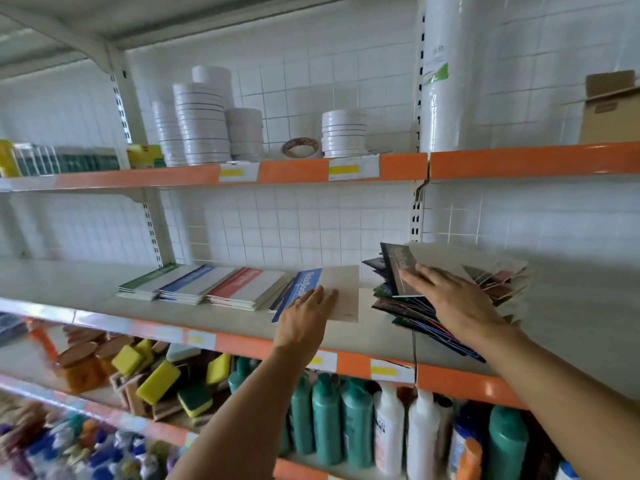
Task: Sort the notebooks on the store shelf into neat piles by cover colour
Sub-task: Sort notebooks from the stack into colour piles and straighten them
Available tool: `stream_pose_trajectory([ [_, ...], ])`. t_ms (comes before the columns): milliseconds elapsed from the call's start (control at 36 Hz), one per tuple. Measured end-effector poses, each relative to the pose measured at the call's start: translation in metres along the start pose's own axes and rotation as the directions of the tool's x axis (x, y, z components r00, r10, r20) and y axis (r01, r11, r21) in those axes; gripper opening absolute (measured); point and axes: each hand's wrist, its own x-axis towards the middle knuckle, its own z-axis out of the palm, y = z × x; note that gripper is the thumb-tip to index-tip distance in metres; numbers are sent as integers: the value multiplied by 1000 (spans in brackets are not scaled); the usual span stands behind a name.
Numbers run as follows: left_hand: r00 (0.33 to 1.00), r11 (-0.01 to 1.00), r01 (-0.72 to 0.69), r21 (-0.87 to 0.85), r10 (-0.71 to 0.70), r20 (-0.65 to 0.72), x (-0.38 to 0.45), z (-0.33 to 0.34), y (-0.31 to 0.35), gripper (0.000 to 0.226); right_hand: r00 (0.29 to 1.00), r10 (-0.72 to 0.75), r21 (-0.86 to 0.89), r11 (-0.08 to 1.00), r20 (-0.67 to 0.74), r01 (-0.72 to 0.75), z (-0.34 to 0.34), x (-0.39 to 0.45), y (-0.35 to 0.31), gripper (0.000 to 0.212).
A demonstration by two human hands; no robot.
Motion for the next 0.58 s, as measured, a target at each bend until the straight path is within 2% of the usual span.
stream_pose_trajectory([
  [28,997,999,35,15,-36,62,-4,0,-8,56,1000,-8,8,1000,2,8,-2,3,-8,88],
  [56,996,998,65,14,-65,64,-7,2,-17,56,1000,-18,16,1000,1,18,-3,6,-15,88],
  [194,995,996,86,-13,-85,50,-17,0,-52,57,996,-86,57,995,-31,88,-1,23,-49,84],
  [278,998,995,60,-73,-60,8,-22,3,-74,54,997,-71,104,992,-43,75,3,36,-72,84],
  [361,991,997,80,-1,-79,105,-23,2,-97,54,984,-78,62,994,-159,88,20,56,-96,90],
  [444,995,999,43,-16,-41,87,-23,7,-126,54,978,-57,51,996,-201,68,40,75,-118,96],
  [500,998,997,20,-74,-16,57,-22,10,-146,53,972,-84,13,996,-219,89,47,86,-136,94],
  [583,992,999,-6,54,-1,127,-19,12,-169,54,966,-109,-41,994,-233,102,57,98,-161,82],
])
